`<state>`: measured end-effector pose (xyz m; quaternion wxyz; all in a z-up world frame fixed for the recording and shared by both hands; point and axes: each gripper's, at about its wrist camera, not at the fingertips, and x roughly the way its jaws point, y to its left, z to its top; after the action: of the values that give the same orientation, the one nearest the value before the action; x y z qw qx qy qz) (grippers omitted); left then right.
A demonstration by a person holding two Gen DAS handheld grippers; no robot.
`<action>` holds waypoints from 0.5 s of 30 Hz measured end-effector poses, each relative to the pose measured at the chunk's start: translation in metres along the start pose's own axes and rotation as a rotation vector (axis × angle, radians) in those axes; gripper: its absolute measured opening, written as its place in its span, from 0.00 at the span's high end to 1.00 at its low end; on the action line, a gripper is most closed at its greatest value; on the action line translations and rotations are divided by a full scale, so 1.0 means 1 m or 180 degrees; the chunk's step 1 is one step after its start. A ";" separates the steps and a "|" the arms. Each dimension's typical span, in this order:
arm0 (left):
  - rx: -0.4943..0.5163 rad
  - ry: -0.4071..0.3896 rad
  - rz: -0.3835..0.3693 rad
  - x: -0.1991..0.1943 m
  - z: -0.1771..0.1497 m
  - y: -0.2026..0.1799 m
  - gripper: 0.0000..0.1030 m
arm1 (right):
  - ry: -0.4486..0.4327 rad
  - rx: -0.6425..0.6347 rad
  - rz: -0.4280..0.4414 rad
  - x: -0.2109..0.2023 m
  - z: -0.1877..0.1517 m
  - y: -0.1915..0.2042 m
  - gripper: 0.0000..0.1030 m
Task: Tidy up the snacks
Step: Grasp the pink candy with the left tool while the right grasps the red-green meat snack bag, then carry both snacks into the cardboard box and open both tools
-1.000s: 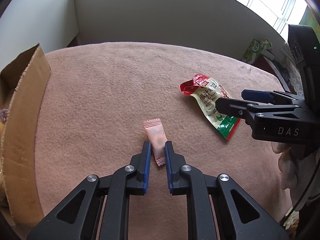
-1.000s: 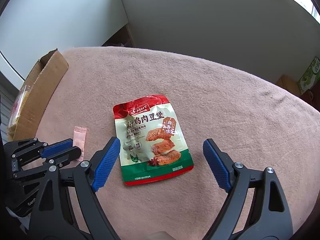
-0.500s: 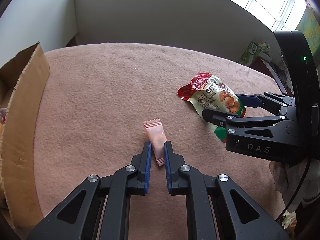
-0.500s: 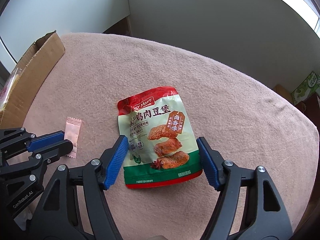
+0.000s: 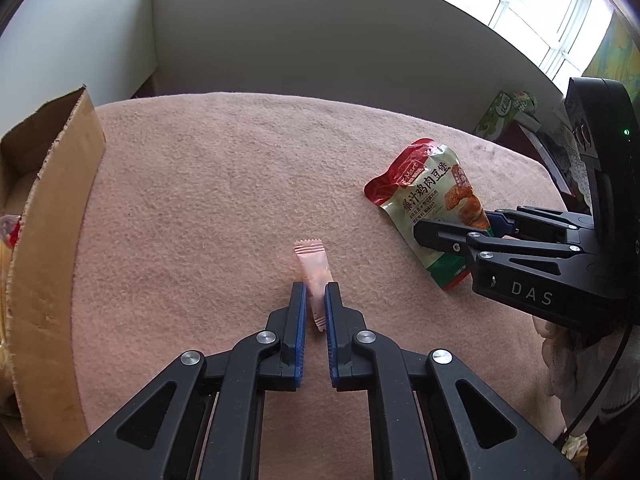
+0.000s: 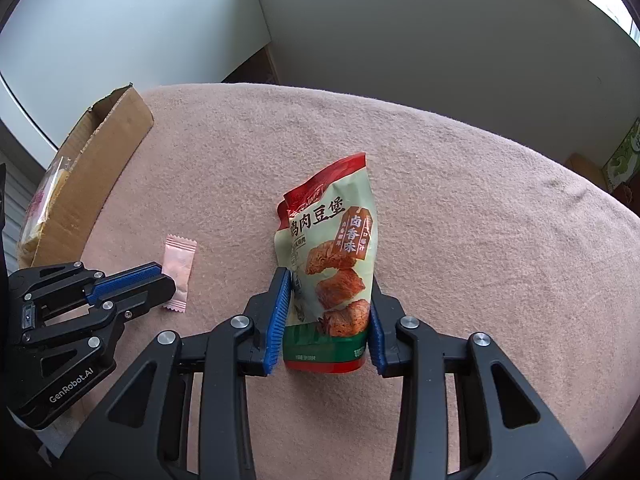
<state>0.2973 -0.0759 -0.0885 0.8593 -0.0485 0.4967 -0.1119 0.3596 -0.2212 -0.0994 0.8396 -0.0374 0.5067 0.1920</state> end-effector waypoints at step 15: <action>0.0511 -0.0070 0.0381 0.014 0.001 -0.029 0.82 | -0.0005 0.0013 0.0003 -0.001 0.000 0.001 0.66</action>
<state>0.3010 -0.1071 -0.0946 0.8710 0.0491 0.4787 -0.0992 0.3588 -0.2207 -0.0990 0.8400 -0.0353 0.5064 0.1914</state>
